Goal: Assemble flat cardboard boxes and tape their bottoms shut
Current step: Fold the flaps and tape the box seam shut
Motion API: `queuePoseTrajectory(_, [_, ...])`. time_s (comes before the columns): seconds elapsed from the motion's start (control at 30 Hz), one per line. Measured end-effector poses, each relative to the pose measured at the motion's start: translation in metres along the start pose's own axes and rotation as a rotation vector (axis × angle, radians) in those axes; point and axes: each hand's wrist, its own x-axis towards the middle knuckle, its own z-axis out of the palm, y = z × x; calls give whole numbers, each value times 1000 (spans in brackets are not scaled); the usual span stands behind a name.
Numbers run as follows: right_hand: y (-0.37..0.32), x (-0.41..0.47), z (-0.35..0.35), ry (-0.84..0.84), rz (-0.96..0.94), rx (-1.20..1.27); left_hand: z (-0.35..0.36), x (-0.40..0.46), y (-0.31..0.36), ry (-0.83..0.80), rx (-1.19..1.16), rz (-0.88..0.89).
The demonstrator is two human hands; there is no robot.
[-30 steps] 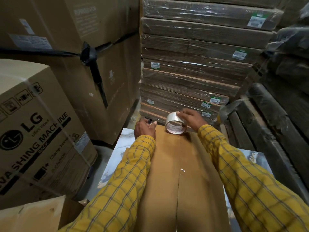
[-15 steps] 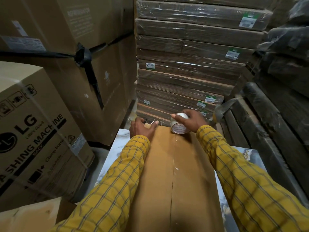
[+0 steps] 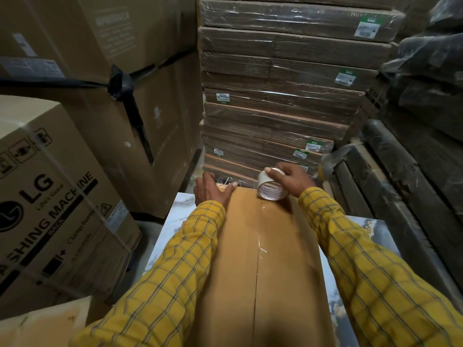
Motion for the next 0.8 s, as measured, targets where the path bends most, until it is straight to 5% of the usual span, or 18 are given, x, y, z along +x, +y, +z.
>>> queuePoseTrajectory(0.17, [20, -15, 0, 71, 173, 629, 3, 2, -1, -24, 1, -48])
queuePoseTrajectory(0.43, [32, -13, -34, 25, 11, 242, 0, 0, -3, -29, -34, -54])
queuePoseTrajectory(0.67, [54, -22, -26, 75, 247, 731, 1, -1, -5, -22, -43, -66])
queuePoseTrajectory(0.8, [51, -20, -43, 93, 102, 481, 1, -2, -7, -12, -54, -43])
